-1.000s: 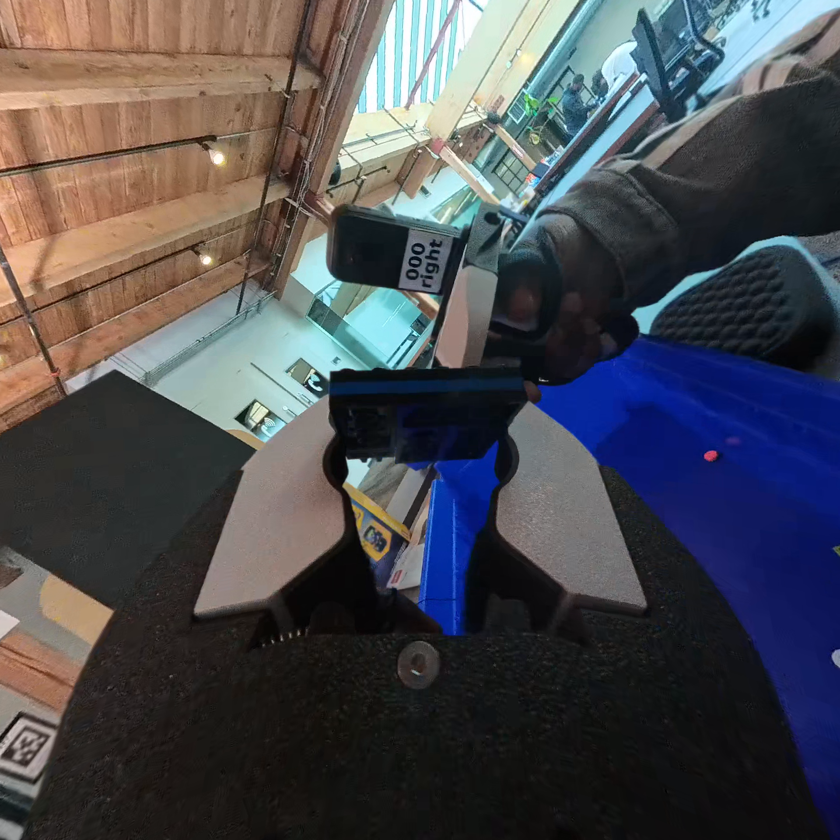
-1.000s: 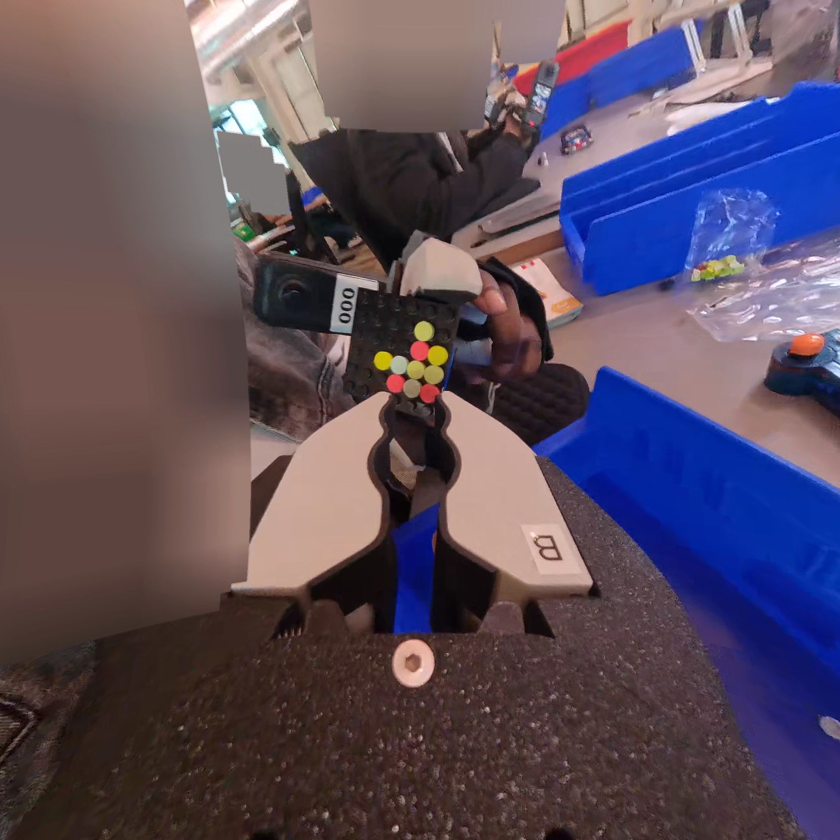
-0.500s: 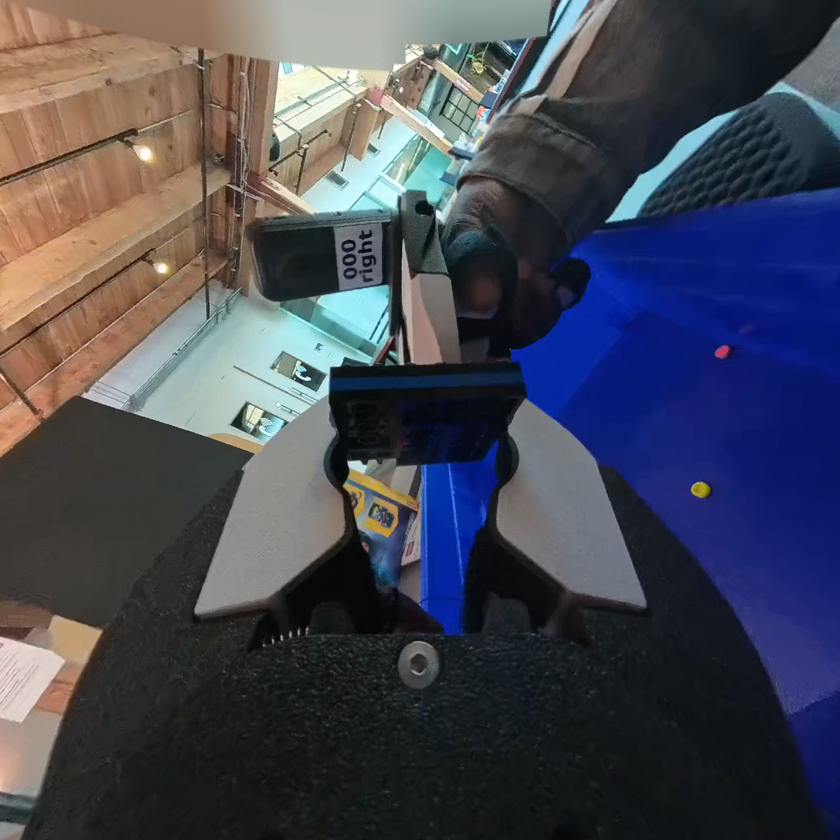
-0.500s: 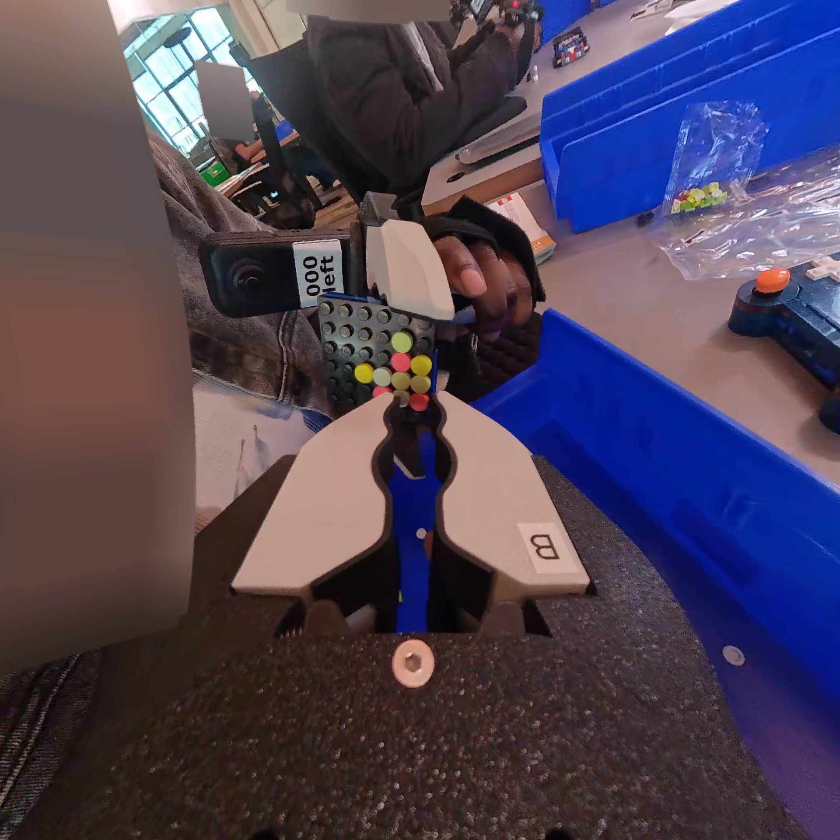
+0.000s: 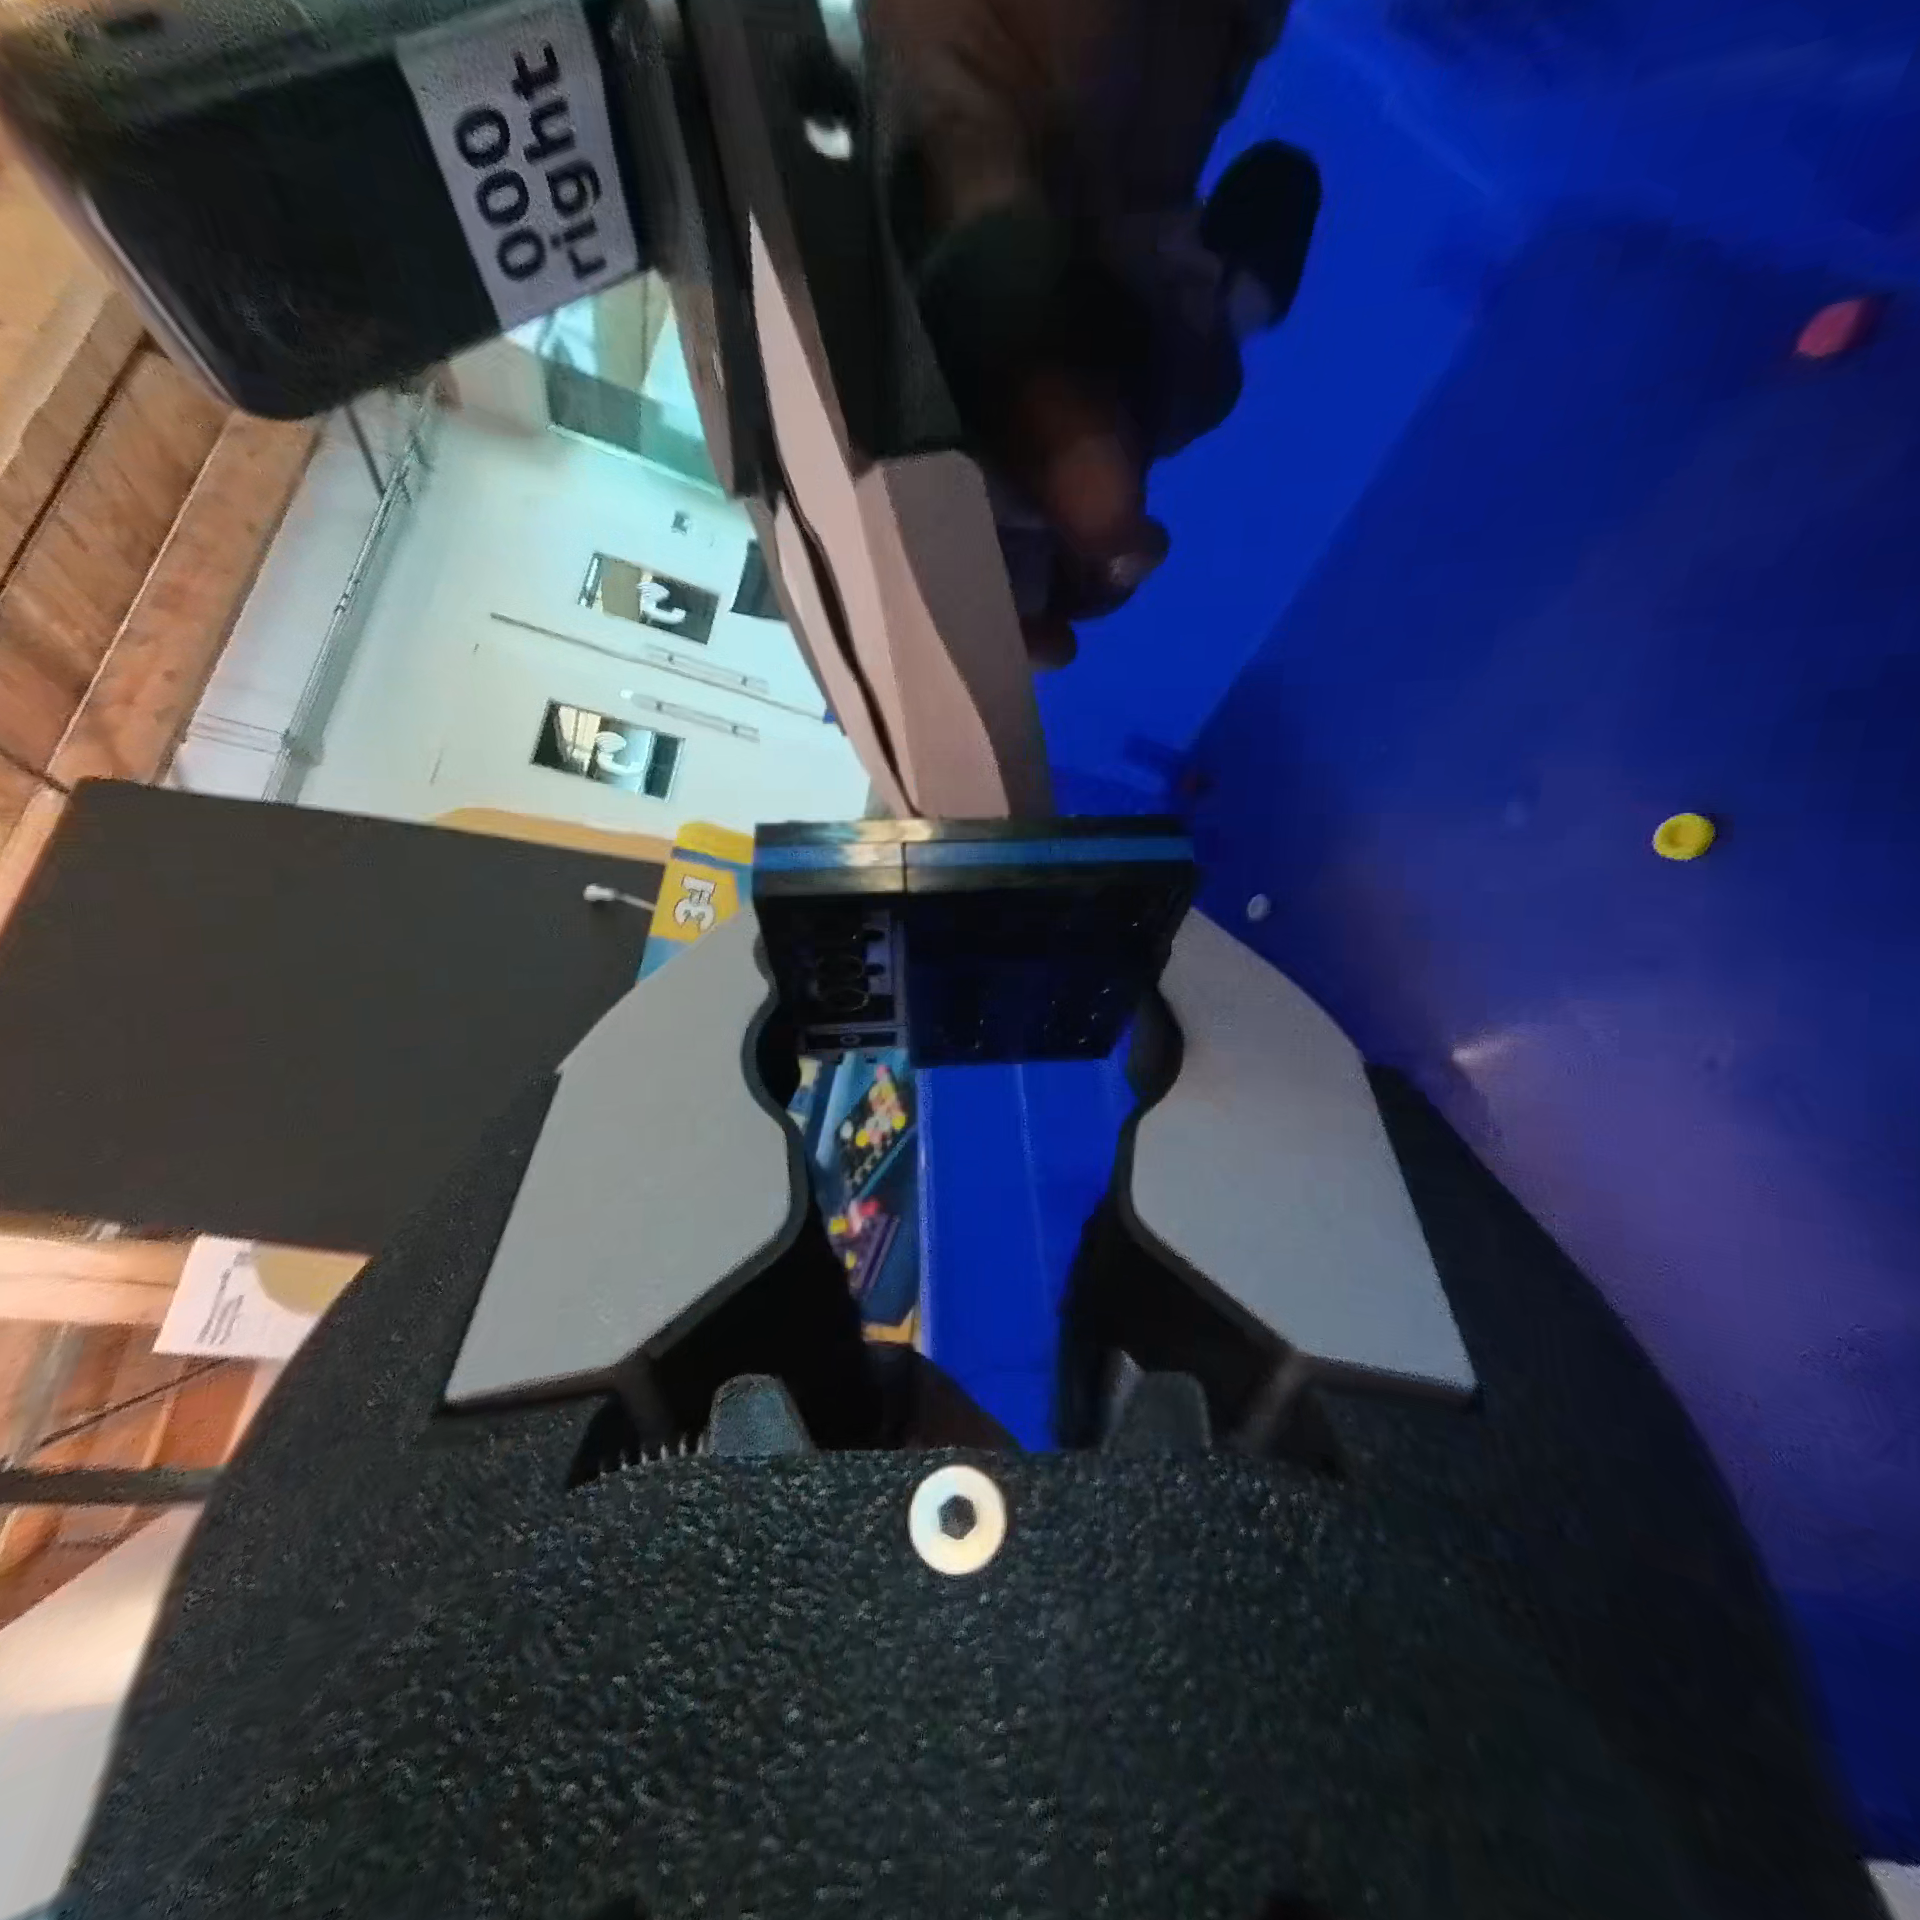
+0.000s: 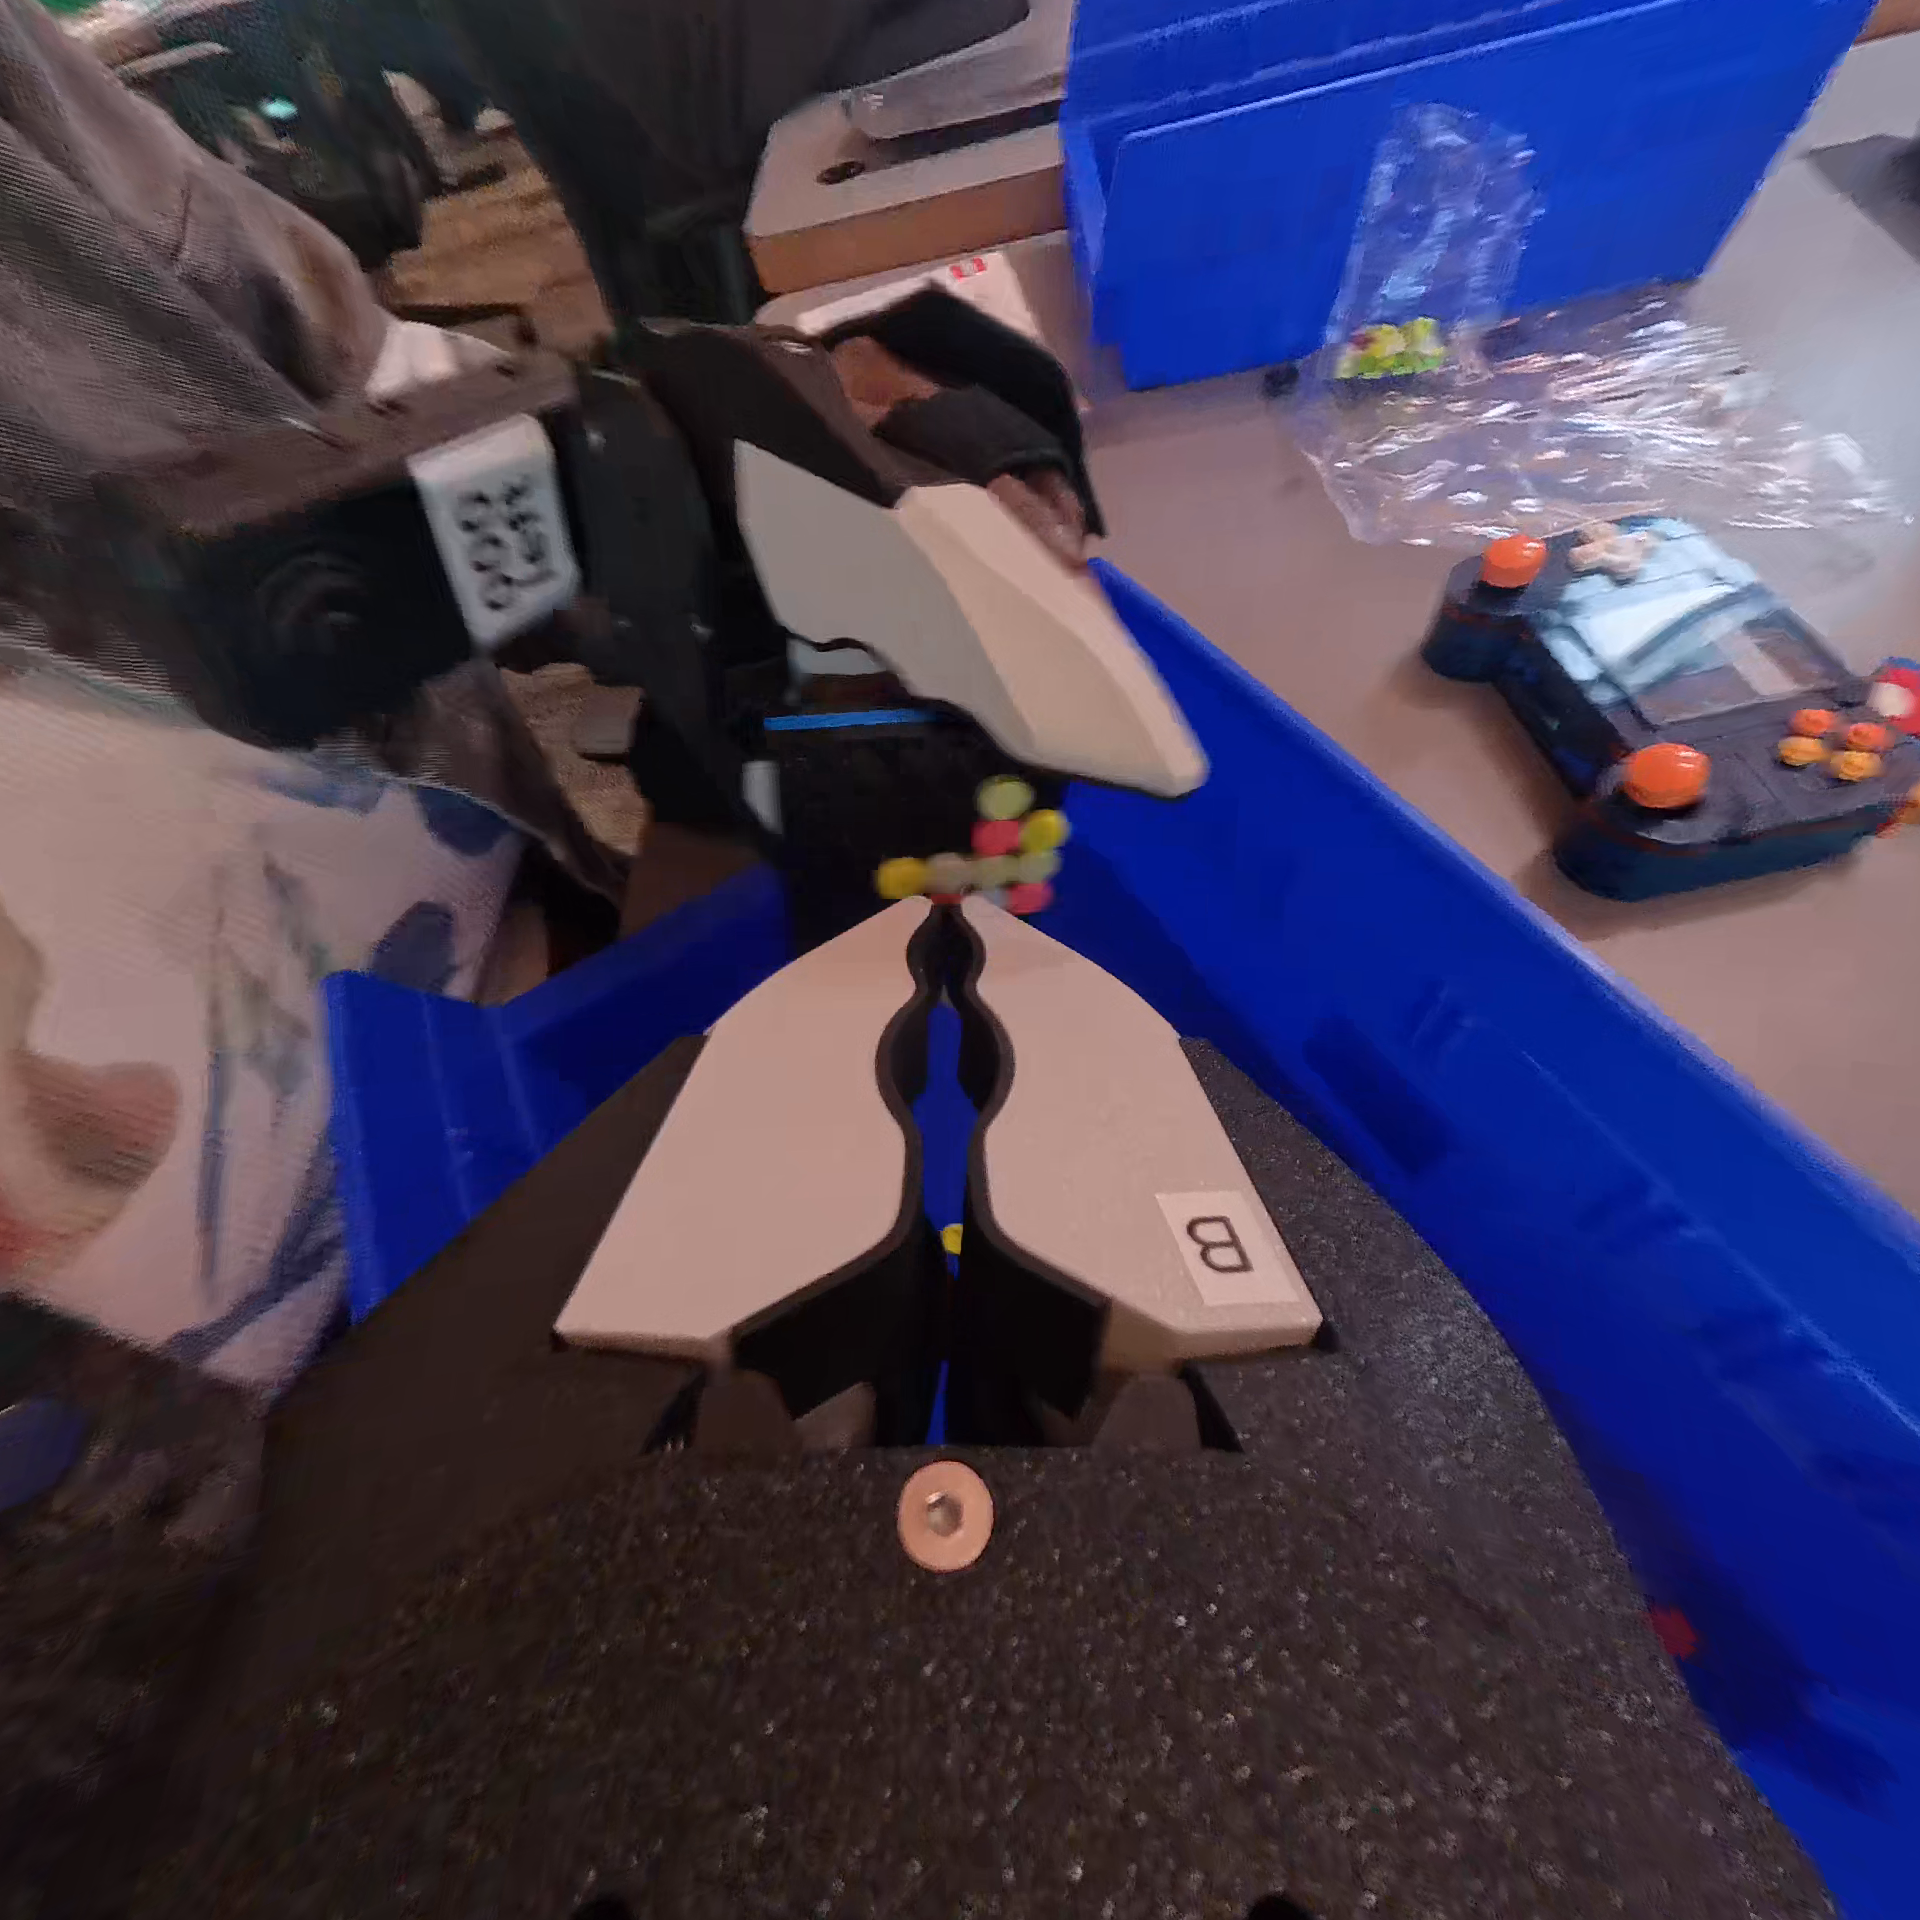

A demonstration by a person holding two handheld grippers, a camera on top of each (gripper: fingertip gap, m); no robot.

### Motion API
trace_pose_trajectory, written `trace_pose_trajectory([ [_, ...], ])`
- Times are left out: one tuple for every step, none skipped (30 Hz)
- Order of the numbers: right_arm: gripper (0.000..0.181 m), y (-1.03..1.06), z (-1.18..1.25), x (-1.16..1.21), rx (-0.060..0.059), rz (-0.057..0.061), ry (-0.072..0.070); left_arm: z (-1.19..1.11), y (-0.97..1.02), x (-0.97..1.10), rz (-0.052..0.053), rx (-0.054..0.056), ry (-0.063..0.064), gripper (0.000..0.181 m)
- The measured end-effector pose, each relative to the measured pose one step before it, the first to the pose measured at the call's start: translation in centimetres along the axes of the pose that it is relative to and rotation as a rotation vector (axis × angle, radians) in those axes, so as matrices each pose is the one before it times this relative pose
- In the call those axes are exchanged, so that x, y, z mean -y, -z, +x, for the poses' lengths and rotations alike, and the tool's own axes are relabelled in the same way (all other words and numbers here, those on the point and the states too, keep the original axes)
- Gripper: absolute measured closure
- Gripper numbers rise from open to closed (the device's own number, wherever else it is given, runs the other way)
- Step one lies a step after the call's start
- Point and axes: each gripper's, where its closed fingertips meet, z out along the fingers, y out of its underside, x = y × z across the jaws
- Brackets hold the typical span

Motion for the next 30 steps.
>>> trace_pose_trajectory([
  [0.181, 0.090, -0.363, 0.249, 0.0250, 0.0142, -0.0165, -0.148, -0.079, -0.673, -0.0436, 0.0147, -0.0055, 0.119],
  [0.181, 0.226, -0.097, 0.447, 0.0004, 0.0298, -0.0040, -0.116, -0.021, -0.502, -0.0321, 0.0084, 0.0100, 0.119],
  [0.181, 0.353, -0.122, 0.512, -0.0010, 0.0326, 0.0012, 0.044, 0.047, -0.174, -0.0082, -0.0075, 0.0235, 0.119],
  [0.164, 0.334, -0.195, 0.515, 0.0029, 0.0291, -0.0097, -0.130, 0.157, 0.240, 0.0177, 0.0053, 0.0324, 0.118],
  [0.126, 0.145, -0.315, 0.494, 0.0102, 0.0240, -0.0250, -0.588, 0.327, 0.651, 0.0456, 0.0387, 0.0351, 0.118],
  [0.110, -0.008, -0.429, 0.223, 0.0184, 0.0056, -0.0270, -0.682, 0.417, 0.951, 0.0676, 0.0422, 0.0313, 0.118],
  [0.101, -0.221, -0.355, 0.141, 0.0134, 0.0069, -0.0154, -0.392, 0.295, 0.922, 0.0600, 0.0161, 0.0316, 0.118],
  [0.091, -0.453, -0.236, 0.105, 0.0076, 0.0145, -0.0088, -0.383, 0.156, 0.662, 0.0349, 0.0152, 0.0383, 0.118],
  [0.088, -0.540, -0.159, -0.092, 0.0079, 0.0021, -0.0122, -0.218, 0.046, 0.434, 0.0161, 0.0057, 0.0320, 0.118],
  [0.093, -0.531, -0.250, -0.116, 0.0167, -0.0049, -0.0172, -0.083, 0.007, 0.282, 0.0077, -0.0010, 0.0145, 0.118],
  [0.104, -0.460, -0.353, -0.032, 0.0224, -0.0031, -0.0160, -0.208, 0.038, 0.207, 0.0042, 0.0128, -0.0008, 0.118],
  [0.123, -0.266, -0.145, 0.173, 0.0071, 0.0088, -0.0127, -0.211, 0.090, 0.157, -0.0010, 0.0168, -0.0154, 0.117],
  [0.126, -0.070, -0.191, 0.312, 0.0046, 0.0200, 0.0028, -0.320, 0.150, 0.144, -0.0016, 0.0214, -0.0151, 0.118],
  [0.126, 0.021, -0.156, 0.208, -0.0093, 0.0145, 0.0318, -0.099, 0.150, 0.216, 0.0021, -0.0007, -0.0003, 0.118],
  [0.126, 0.123, 0.056, 0.101, -0.0346, 0.0015, 0.0488, 0.000, 0.162, 0.106, -0.0043, -0.0129, 0.0149, 0.118],
  [0.126, 0.325, 0.246, 0.113, -0.0530, -0.0055, 0.0626, -0.056, 0.191, 0.055, -0.0020, -0.0169, 0.0491, 0.115],
  [0.126, 0.506, 0.307, 0.289, -0.0559, 0.0020, 0.0742, -0.115, 0.270, 0.117, 0.0112, -0.0225, 0.1001, 0.105],
  [0.126, 0.650, 0.336, 0.454, -0.0591, 0.0125, 0.0894, -0.040, 0.362, 0.123, 0.0206, -0.0398, 0.1447, 0.099],
  [0.125, 0.695, 0.415, 0.471, -0.0650, 0.0136, 0.1124, 0.042, 0.436, 0.180, 0.0281, -0.0543, 0.1815, 0.089],
  [0.126, 0.636, 0.311, 0.476, -0.0592, 0.0154, 0.1336, 0.203, 0.503, 0.480, 0.0465, -0.0715, 0.2132, 0.075],
  [0.126, 0.479, 0.043, 0.472, -0.0446, 0.0141, 0.1386, 0.267, 0.537, 0.924, 0.0709, -0.0779, 0.2370, 0.061],
  [0.125, 0.276, -0.155, 0.503, -0.0313, 0.0099, 0.1260, 0.412, 0.543, 1.363, 0.0939, -0.0838, 0.2354, 0.050],
  [0.126, 0.105, -0.277, 0.574, -0.0190, 0.0083, 0.1029, 0.536, 0.535, 1.572, 0.1099, -0.0857, 0.2112, 0.051],
  [0.126, -0.024, -0.307, 0.709, -0.0088, 0.0176, 0.0776, 0.413, 0.404, 1.293, 0.0948, -0.0664, 0.1644, 0.055],
  [0.126, -0.089, -0.141, 0.674, -0.0095, 0.0182, 0.0462, 0.338, 0.248, 0.763, 0.0631, -0.0491, 0.1092, 0.060],
  [0.125, -0.091, -0.056, 0.643, -0.0069, 0.0223, 0.0239, 0.077, 0.061, 0.127, 0.0284, -0.0228, 0.0649, 0.065],
  [0.126, -0.130, -0.144, 0.528, 0.0053, 0.0246, 0.0102, -0.127, -0.170, -0.767, -0.0301, -0.0006, 0.0238, 0.070],
  [0.126, -0.156, -0.253, 0.289, 0.0171, 0.0141, 0.0018, 0.043, -0.333, -1.336, -0.0662, -0.0062, -0.0009, 0.074],
  [0.126, -0.177, -0.219, 0.145, 0.0138, 0.0079, 0.0044, 0.150, -0.494, -1.323, -0.0684, -0.0122, 0.0015, 0.079],
  [0.126, -0.161, -0.068, 0.087, 0.0016, 0.0069, 0.0110, 0.351, -0.544, -0.794, -0.0353, -0.0238, 0.0040, 0.084],
])
